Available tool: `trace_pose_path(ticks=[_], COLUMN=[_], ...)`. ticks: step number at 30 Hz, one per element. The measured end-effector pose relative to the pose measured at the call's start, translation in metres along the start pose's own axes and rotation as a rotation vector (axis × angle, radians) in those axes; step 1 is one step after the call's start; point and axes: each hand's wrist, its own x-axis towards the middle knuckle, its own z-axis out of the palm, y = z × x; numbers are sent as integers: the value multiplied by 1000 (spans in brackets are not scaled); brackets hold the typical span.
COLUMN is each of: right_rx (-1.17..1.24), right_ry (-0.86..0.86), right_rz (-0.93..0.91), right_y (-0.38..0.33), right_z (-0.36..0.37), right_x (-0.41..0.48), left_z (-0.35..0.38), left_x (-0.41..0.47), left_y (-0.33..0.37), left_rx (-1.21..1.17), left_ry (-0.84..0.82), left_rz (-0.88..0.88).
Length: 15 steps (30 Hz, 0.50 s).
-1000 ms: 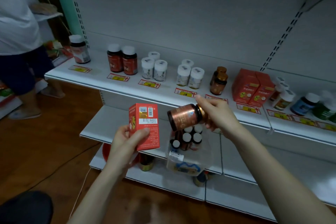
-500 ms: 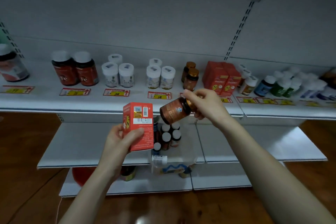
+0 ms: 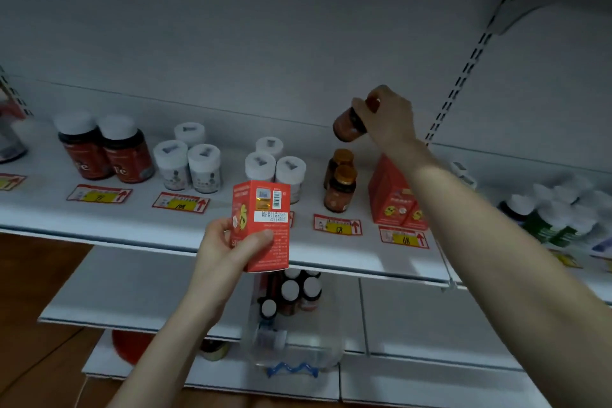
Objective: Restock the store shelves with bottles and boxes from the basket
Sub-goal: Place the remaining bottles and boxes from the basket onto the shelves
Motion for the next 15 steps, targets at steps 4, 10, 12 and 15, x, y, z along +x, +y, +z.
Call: trace_pose_path(ticks=[4, 10, 12, 15], right_rx=[-66, -199, -231, -324], right_ry=[-142, -426, -510, -602], right_rz=[-8, -69, -55, -15], right_y=[14, 29, 33, 37], right_z=[23, 60, 71, 82], right_x=[39, 72, 75, 72], left_z=[21, 40, 42, 42], left_x=[13, 19, 21, 23], left_y=[-3, -5, -6, -8], left_rx=[33, 93, 112, 114], left_ry=[57, 113, 133, 146], left_rz=[4, 14, 7, -7])
